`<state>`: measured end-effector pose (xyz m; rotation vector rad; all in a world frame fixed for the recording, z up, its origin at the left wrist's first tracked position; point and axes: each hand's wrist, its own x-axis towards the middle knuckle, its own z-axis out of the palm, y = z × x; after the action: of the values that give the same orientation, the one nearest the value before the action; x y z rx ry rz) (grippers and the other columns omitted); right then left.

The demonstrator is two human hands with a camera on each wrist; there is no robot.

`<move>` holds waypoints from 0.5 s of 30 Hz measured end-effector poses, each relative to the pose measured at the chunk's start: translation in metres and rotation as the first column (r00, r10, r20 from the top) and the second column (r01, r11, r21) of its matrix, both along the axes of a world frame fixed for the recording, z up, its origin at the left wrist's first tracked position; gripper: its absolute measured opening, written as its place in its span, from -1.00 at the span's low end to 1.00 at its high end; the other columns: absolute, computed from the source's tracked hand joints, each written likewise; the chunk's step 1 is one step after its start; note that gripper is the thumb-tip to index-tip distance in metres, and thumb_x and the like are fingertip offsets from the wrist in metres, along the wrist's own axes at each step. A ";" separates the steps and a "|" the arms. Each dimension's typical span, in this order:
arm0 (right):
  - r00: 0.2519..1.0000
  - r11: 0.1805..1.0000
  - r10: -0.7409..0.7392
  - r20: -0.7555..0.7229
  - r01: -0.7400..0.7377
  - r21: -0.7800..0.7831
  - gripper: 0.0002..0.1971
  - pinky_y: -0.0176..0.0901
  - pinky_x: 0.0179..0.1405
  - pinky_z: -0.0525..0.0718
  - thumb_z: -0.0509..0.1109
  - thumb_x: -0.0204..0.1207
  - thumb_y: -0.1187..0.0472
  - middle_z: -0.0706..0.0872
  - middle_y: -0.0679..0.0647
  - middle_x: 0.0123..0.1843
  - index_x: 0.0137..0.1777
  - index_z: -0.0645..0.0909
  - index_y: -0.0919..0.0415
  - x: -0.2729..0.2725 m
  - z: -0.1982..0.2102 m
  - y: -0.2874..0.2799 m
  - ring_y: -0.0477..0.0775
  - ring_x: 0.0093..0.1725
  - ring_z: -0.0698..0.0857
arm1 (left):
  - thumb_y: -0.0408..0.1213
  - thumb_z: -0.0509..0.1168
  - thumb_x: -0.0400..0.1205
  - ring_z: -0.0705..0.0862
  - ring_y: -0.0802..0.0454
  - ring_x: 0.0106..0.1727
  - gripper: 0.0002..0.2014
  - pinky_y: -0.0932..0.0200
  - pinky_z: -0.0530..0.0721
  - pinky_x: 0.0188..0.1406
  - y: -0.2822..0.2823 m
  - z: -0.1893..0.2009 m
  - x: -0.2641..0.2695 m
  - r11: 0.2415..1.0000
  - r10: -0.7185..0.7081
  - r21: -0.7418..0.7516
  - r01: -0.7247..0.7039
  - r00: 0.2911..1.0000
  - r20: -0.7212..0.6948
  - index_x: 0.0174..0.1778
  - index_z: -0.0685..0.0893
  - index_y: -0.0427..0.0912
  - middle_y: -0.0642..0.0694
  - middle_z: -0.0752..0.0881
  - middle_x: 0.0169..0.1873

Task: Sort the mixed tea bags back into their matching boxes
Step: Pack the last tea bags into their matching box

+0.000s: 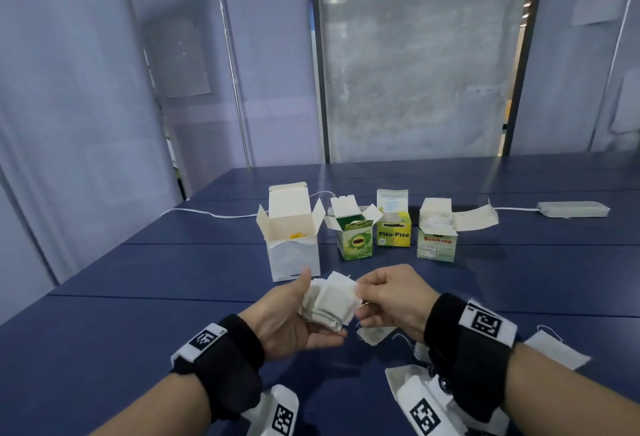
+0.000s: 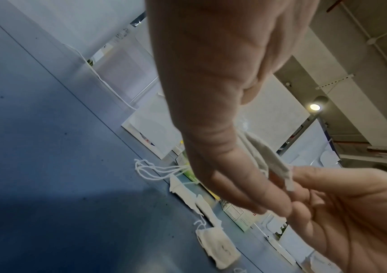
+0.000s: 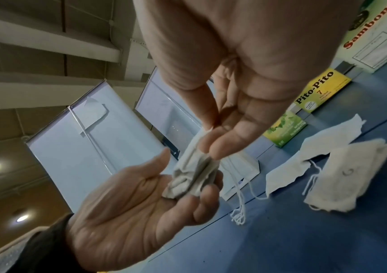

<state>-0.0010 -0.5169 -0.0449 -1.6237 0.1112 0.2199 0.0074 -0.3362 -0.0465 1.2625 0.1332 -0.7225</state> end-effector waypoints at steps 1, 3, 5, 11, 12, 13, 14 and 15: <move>1.000 1.000 -0.007 0.013 0.007 -0.004 -0.96 -0.21 -0.53 0.72 0.38 0.57 0.39 0.70 0.24 -0.36 -0.07 0.62 0.38 0.001 -0.002 0.001 0.01 -0.50 0.71 | 0.15 -0.05 0.72 0.71 -0.22 -0.18 -0.37 -0.03 0.80 -0.22 0.000 0.001 -0.001 1.000 -0.025 0.005 0.025 1.000 0.006 0.28 0.61 -0.36 -0.36 0.72 -0.10; 0.999 1.000 -0.014 0.031 0.014 0.001 -0.97 -0.20 -0.53 0.74 0.41 0.54 0.40 0.71 0.23 -0.40 -0.10 0.63 0.38 0.002 -0.003 0.005 0.01 -0.51 0.71 | 0.05 0.07 0.71 0.73 -0.19 -0.15 -0.47 -0.02 0.80 -0.13 0.001 0.001 -0.003 0.997 -0.073 0.030 0.072 0.997 0.035 0.25 0.61 -0.38 -0.32 0.74 -0.09; 0.997 0.999 -0.025 0.072 0.028 -0.041 -0.97 -0.21 -0.56 0.71 0.45 0.50 0.41 0.69 0.21 -0.45 -0.16 0.67 0.38 0.003 -0.003 0.008 0.00 -0.56 0.67 | -0.14 0.20 0.68 0.74 -0.19 -0.12 -0.60 -0.03 0.79 -0.03 0.002 0.000 -0.004 0.994 -0.105 0.048 0.102 0.992 0.066 0.24 0.61 -0.42 -0.32 0.74 -0.06; 0.985 0.957 -0.039 0.165 0.084 -0.278 -0.87 -0.23 -0.60 0.59 0.45 0.47 0.38 0.65 0.09 -0.49 -0.29 0.75 0.28 0.007 -0.002 -0.010 0.00 -0.55 0.57 | -0.37 0.17 0.71 0.74 -0.21 -0.19 -0.72 -0.04 0.81 -0.22 0.001 -0.002 0.000 0.998 -0.041 0.040 0.039 0.998 0.046 0.26 0.57 -0.47 -0.36 0.72 -0.09; 0.984 0.935 -0.044 0.172 0.101 -0.339 -0.85 -0.23 -0.59 0.59 0.43 0.49 0.37 0.67 0.07 -0.48 -0.30 0.74 0.24 0.007 -0.002 -0.023 -0.01 -0.54 0.59 | -0.37 0.16 0.72 0.73 -0.22 -0.20 -0.71 -0.03 0.80 -0.27 0.000 -0.002 0.002 1.000 -0.011 0.025 0.010 1.000 0.025 0.28 0.55 -0.48 -0.37 0.70 -0.07; 0.983 0.895 -0.029 0.179 0.105 -0.433 -0.84 -0.24 -0.56 0.60 0.43 0.50 0.35 0.69 0.04 -0.47 -0.30 0.73 0.19 0.007 -0.002 -0.039 -0.03 -0.52 0.62 | -0.37 0.16 0.72 0.72 -0.23 -0.19 -0.70 -0.03 0.81 -0.29 -0.001 -0.002 0.004 1.000 0.016 0.009 -0.016 1.000 0.008 0.30 0.53 -0.48 -0.38 0.69 -0.04; 0.985 0.841 0.000 0.175 0.095 -0.533 -0.84 -0.25 -0.50 0.63 0.44 0.49 0.33 0.72 0.00 -0.44 -0.29 0.73 0.14 0.007 -0.003 -0.056 -0.04 -0.46 0.66 | -0.36 0.15 0.72 0.72 -0.24 -0.17 -0.70 -0.04 0.81 -0.29 -0.003 -0.002 0.007 0.999 0.039 -0.009 -0.039 0.999 -0.002 0.30 0.53 -0.47 -0.39 0.68 -0.01; 0.989 0.769 0.038 0.142 0.062 -0.636 -0.90 -0.24 -0.40 0.68 0.46 0.47 0.29 0.75 -0.04 -0.35 -0.24 0.74 0.10 0.005 -0.003 -0.074 -0.04 -0.35 0.72 | -0.36 0.15 0.72 0.73 -0.25 -0.16 -0.71 -0.06 0.82 -0.27 -0.005 -0.001 0.009 0.998 0.057 -0.030 -0.057 0.998 -0.007 0.29 0.53 -0.46 -0.39 0.69 0.00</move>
<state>0.0041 -0.5909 -0.0484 -2.3220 0.0867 0.0443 0.0165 -0.3411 -0.0473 1.2227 0.1622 -0.6771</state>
